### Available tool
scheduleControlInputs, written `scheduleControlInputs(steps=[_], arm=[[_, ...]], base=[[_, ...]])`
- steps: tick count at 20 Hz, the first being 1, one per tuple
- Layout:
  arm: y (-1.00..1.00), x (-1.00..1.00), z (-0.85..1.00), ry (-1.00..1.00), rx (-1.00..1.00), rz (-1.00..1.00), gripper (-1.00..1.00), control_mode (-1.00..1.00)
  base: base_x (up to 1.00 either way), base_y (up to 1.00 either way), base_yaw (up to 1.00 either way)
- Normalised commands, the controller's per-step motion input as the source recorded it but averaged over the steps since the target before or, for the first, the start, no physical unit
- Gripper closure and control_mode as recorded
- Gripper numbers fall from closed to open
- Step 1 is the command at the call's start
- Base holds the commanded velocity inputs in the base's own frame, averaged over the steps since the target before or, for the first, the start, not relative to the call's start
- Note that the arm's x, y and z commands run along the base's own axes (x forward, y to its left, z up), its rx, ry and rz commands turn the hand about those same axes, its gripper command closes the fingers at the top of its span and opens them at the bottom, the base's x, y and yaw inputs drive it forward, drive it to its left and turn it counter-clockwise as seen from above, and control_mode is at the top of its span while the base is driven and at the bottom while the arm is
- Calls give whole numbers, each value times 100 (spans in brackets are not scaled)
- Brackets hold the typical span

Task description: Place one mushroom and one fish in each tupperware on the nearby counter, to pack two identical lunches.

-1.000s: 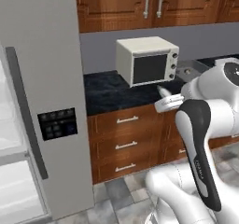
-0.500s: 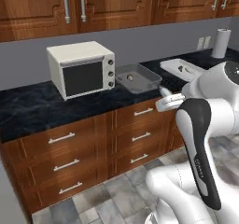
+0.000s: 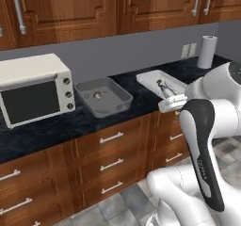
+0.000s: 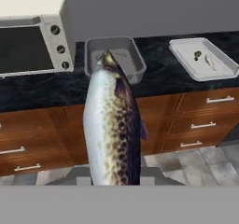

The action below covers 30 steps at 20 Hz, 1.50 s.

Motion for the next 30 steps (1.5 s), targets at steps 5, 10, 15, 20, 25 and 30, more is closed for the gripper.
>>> scheduleControlInputs(steps=[5,10,15,20,25,30], arm=[[0,0,0,0,0,0,100,100],[0,0,0,0,0,0,100,100],[0,0,0,0,0,0,100,100],[0,0,0,0,0,0,100,100],[-5,4,-40,9,0,1,100,-100],[-18,44,-100,9,-2,-2,100,-100]], base=[[89,-13,14],[74,16,15],[79,0,16],[76,0,19],[23,-1,10],[0,0,0]])
